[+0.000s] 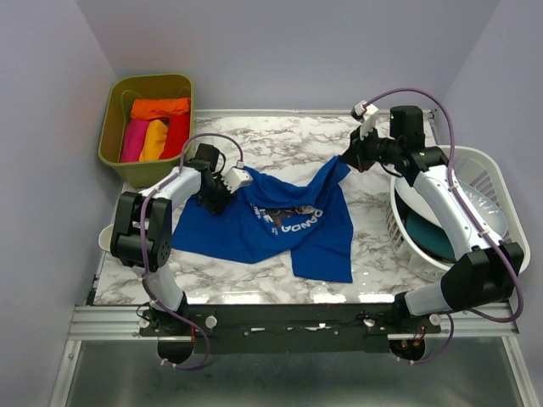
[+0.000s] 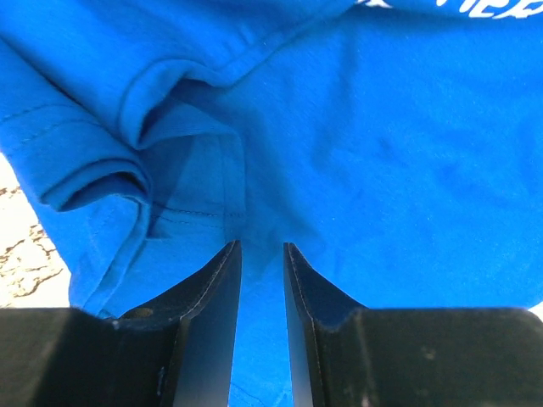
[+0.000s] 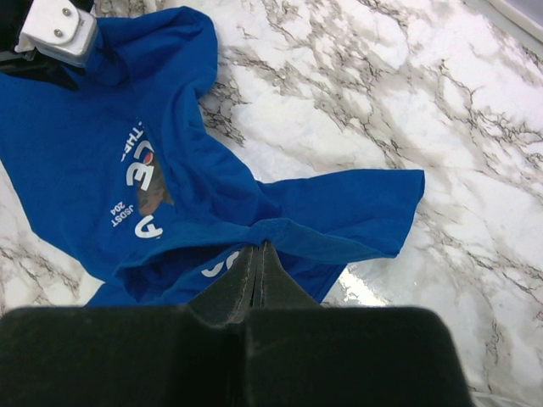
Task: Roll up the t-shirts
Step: Flatten out the T-shirt at the center of the board.
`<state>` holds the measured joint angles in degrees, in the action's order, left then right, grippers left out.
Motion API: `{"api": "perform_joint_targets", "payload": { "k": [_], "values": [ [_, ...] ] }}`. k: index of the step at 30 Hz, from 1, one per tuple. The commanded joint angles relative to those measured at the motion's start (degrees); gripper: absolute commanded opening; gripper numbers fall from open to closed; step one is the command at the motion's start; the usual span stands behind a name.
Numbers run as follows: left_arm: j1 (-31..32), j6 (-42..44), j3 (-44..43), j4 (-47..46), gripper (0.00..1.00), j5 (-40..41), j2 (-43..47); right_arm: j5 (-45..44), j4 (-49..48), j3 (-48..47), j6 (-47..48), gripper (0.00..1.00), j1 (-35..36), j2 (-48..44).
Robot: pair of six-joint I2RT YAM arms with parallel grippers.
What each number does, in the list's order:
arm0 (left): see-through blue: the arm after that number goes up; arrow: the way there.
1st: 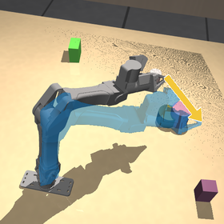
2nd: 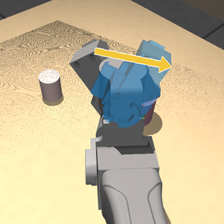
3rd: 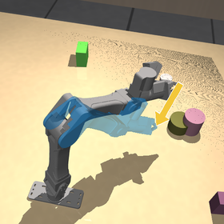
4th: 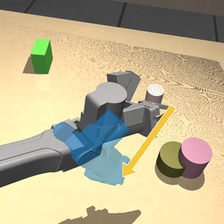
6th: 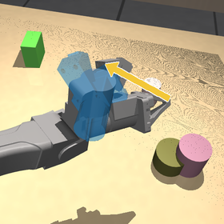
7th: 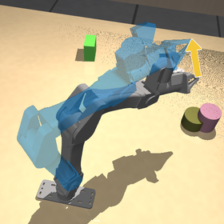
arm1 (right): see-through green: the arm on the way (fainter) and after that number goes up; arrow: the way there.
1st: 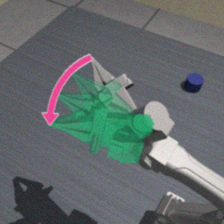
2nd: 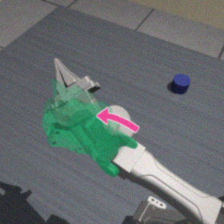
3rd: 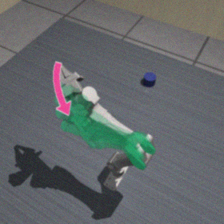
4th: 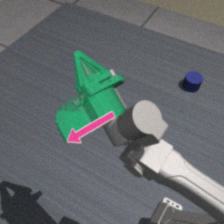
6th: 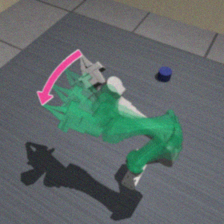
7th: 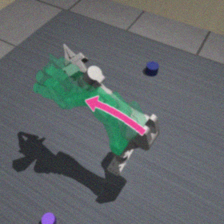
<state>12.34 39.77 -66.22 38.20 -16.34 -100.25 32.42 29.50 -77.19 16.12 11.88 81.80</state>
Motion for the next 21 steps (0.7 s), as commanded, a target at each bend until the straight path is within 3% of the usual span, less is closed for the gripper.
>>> {"api": "perform_joint_targets", "payload": {
  "k": [1, 10, 21],
  "values": [
    [-0.12, 1.19, -2.77, 1.09, 0.37, -0.01, -2.4, -0.7, -1.55, -1.65, 0.14, 0.01, -0.36, 0.82],
    [-0.12, 1.36, -4.98, 1.18, 0.25, 0.78, -4.17, -1.13, -1.99, -0.33, 0.23, 0.01, -0.28, -0.24],
    [-0.12, 1.89, -3.4, 3.11, 0.36, 0.25, -4.08, -1.05, -2.43, 0.2, 0.14, 0.01, -0.28, -0.24]
  ]
}}
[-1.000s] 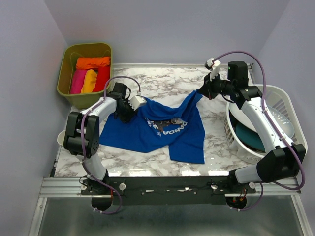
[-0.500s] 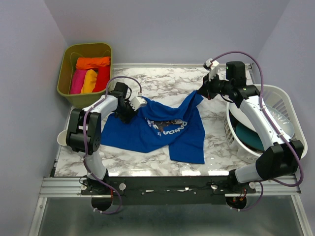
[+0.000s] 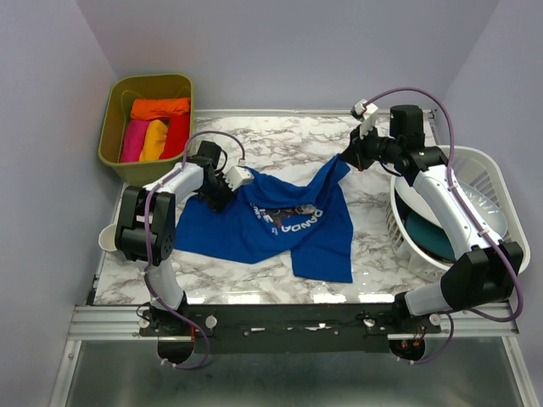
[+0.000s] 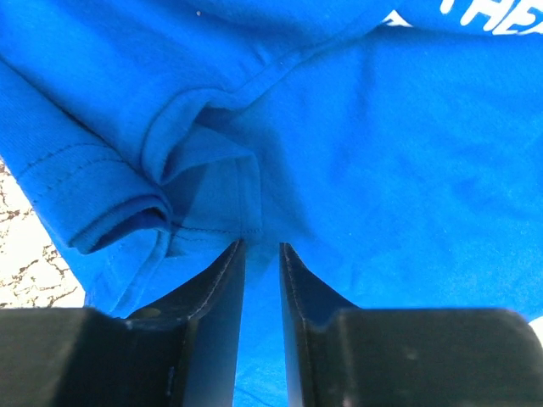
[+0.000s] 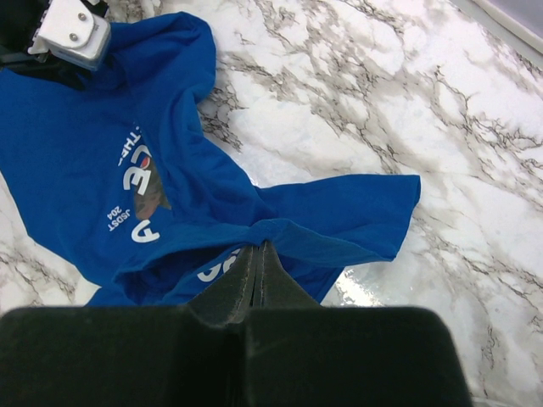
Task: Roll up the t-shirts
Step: Flatten out the T-shirt at the center of the board.
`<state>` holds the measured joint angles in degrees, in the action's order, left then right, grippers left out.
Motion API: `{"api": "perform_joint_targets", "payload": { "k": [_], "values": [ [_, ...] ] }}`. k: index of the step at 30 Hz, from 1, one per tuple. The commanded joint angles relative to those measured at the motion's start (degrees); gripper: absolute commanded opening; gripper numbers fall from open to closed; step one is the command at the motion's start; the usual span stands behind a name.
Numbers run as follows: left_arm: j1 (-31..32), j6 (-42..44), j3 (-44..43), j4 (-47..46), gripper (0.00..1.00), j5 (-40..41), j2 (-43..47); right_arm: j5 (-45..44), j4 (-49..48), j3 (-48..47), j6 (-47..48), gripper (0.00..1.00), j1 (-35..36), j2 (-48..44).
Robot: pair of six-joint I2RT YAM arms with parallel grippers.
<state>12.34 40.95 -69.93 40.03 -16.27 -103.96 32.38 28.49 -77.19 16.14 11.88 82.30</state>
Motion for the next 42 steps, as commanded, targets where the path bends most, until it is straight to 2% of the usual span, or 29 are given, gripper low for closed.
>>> {"api": "perform_joint_targets", "payload": {
  "k": [1, 9, 16, 22, 27, 34, 39, 42],
  "values": [
    [-0.12, 0.71, 0.41, 1.1, 0.36, 0.36, -0.62, -0.92, -1.42, 0.11, 0.12, 0.01, -0.28, -0.65],
    [-0.12, -0.43, 0.5, -0.57, 0.25, 2.12, -1.07, -0.83, -1.68, -0.16, -0.06, 0.01, -0.28, -0.21],
    [0.05, -0.43, 2.6, -2.41, 0.24, 3.44, -0.19, -1.09, -1.95, 0.37, 0.21, 0.01, -0.36, -0.56],
    [0.05, -0.96, 2.26, -2.42, 0.0, 3.88, 1.3, -1.44, -2.04, 0.37, 0.47, 0.01, -0.36, -1.0],
    [-0.03, -1.75, -1.43, 0.31, 0.0, 3.7, 6.83, -4.07, -2.39, -1.65, 1.26, 0.01, -0.36, -1.53],
    [-4.33, -3.6, -14.07, 6.98, 0.0, 1.86, 14.31, -6.89, -3.09, -6.3, 2.31, 0.01, -1.07, -1.53],
    [-10.39, -4.9, -19.18, 5.85, 0.0, -0.33, 20.02, -10.66, -4.58, -9.2, 2.15, 0.01, -2.03, -1.62],
    [-11.81, -7.27, -22.08, 3.04, 0.0, -0.43, 22.74, -13.04, -5.55, -12.63, 1.0, 0.01, -3.09, -1.53]
  ]
}}
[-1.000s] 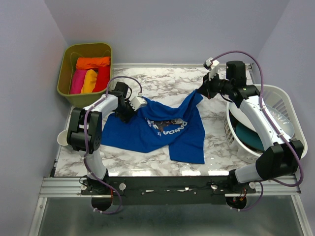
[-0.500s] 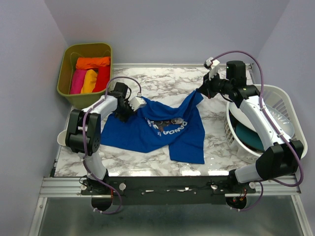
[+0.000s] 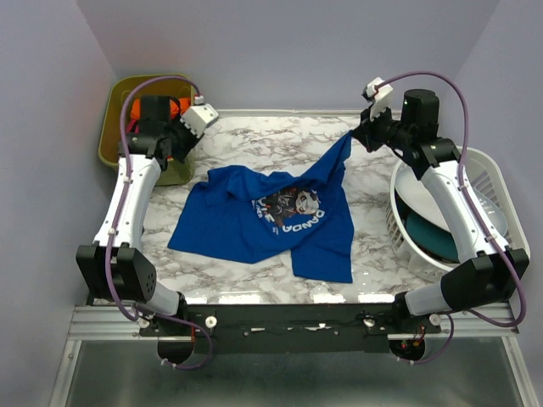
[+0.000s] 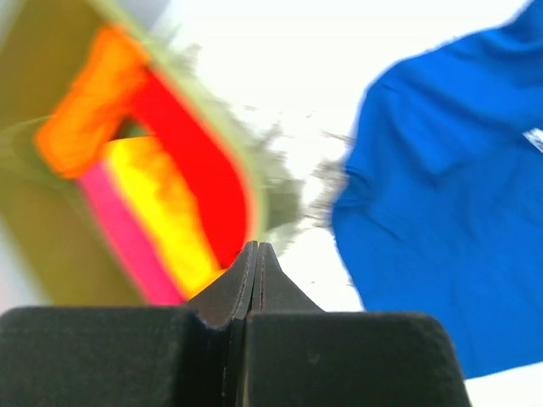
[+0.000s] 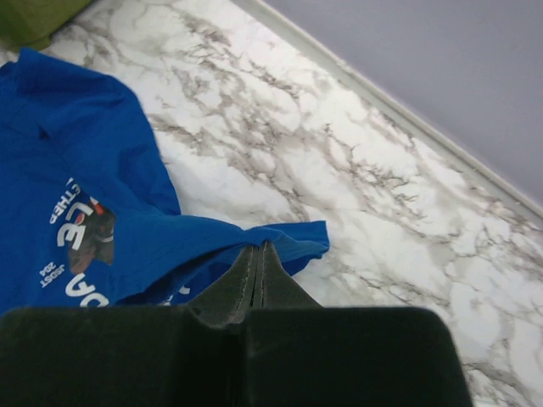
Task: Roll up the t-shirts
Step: Flatten out the T-shirt at the center of the board.
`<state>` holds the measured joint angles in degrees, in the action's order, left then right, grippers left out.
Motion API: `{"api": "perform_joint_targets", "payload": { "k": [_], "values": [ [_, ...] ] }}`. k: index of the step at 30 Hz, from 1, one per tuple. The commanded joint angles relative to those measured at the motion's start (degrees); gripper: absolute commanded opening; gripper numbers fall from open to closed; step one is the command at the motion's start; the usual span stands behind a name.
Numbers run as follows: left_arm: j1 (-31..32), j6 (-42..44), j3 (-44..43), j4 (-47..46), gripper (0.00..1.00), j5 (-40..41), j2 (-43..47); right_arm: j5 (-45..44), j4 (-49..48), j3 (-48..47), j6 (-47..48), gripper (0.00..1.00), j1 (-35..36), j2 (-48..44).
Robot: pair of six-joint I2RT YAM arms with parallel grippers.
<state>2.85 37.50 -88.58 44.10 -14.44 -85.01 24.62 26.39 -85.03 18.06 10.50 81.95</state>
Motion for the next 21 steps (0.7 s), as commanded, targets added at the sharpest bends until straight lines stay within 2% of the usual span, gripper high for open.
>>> {"api": "perform_joint_targets", "payload": {
  "k": [1, 2, 3, 5, 6, 9, 10, 11, 13, 21],
  "values": [
    [-3.72, -4.18, -4.14, -2.34, 0.0, -2.18, 4.32, -5.46, -3.54, -5.57, -1.01, 0.01, -1.89, -1.09],
    [-3.73, -3.75, -4.32, -2.09, 0.0, -2.87, 5.2, -5.03, -2.84, -6.97, -0.75, 0.01, -2.06, -0.83],
    [-3.73, -2.27, -4.24, -0.87, 0.04, -4.27, 5.21, -4.59, -2.49, -7.33, -0.32, 0.01, -2.15, -0.66],
    [-3.03, 3.36, -1.7, 5.37, 0.2, -10.16, 5.56, -3.1, -2.4, -6.21, -0.31, 0.01, -2.06, -0.92],
    [-2.51, 4.07, 0.49, 6.34, 0.36, -10.69, 5.82, -2.39, -2.31, -5.67, -0.75, 0.01, -2.06, -1.09],
    [4.42, 8.99, 11.64, 6.45, 0.48, -9.04, 7.75, -0.98, -2.48, -2.96, -2.24, 0.01, -2.07, -1.36],
    [6.1, 9.69, 16.37, 5.4, 0.49, -7.99, 8.1, -0.81, -2.49, -2.6, -2.59, 0.01, -2.15, -1.36],
    [8.46, 10.66, 17.98, 5.13, 0.5, -7.02, 8.02, -0.28, -2.49, -2.24, -2.77, 0.01, -2.07, -1.53],
    [9.27, 10.06, 20.27, 4.68, 0.52, -7.1, 6.89, -0.01, -2.49, -1.45, -2.77, 0.01, -2.07, -1.71],
    [9.28, 10.4, 13.53, 7.84, 0.49, -4.12, -10.42, 0.43, -2.92, 2.41, -1.46, 0.01, -2.15, -2.85]
  ]
}}
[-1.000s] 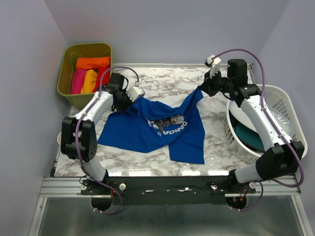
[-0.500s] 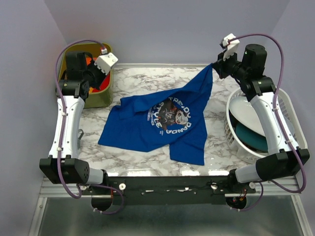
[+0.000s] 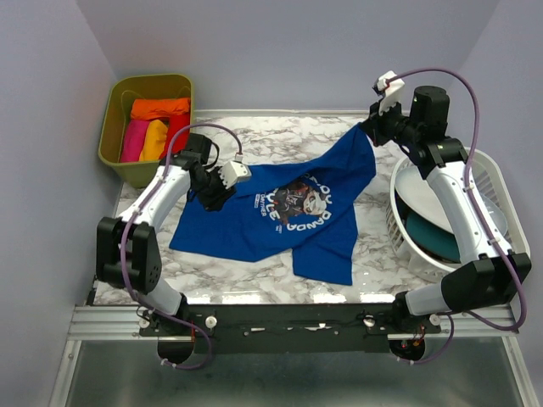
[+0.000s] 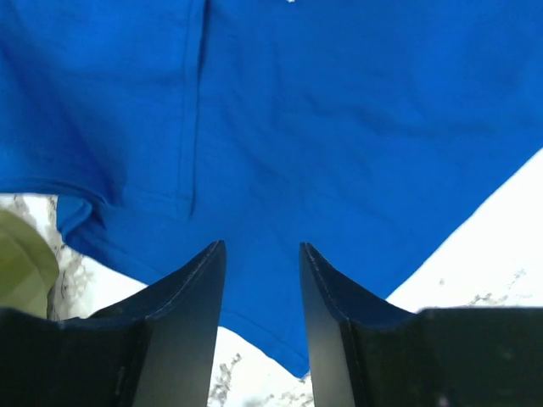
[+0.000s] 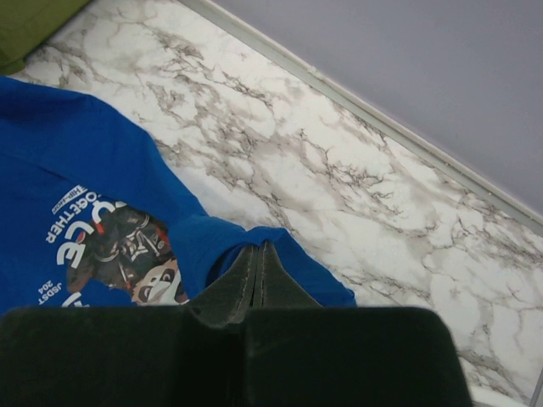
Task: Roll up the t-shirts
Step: Flatten out the T-shirt at the center of the board.
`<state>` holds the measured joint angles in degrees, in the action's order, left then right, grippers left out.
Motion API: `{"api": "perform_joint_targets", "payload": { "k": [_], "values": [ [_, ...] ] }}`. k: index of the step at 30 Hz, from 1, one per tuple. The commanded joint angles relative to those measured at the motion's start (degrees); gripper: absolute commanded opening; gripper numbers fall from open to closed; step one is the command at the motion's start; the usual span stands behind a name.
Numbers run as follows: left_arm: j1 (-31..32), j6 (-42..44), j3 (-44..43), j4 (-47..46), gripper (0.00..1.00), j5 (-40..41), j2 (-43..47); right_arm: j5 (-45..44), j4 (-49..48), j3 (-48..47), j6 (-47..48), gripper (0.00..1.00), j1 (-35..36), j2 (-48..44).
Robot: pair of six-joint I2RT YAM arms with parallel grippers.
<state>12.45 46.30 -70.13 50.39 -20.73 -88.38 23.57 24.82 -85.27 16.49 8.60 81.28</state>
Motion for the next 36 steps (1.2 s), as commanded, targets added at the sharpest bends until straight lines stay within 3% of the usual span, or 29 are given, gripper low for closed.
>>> {"api": "perform_joint_targets", "payload": {
  "k": [1, 5, 11, 36],
  "values": [
    [-0.32, 2.03, -7.37, 2.77, 0.48, 2.45, -8.81, 1.3, -1.44, 3.09, 0.12, 0.01, -0.25, -2.43],
    [-0.32, 2.39, -11.17, 4.1, 0.46, 6.22, -16.9, 0.77, -0.92, 4.94, 1.0, 0.01, -0.16, -3.05],
    [-0.32, 3.7, -12.14, 1.73, 0.45, 11.58, -20.33, -0.37, -0.3, 5.73, 2.76, 0.01, -0.25, -3.49],
    [-0.67, 4.32, -11.79, -1.61, 0.46, 17.48, -25.79, -1.86, -0.21, 7.05, 3.81, 0.01, -0.16, -3.23]
  ]
}}
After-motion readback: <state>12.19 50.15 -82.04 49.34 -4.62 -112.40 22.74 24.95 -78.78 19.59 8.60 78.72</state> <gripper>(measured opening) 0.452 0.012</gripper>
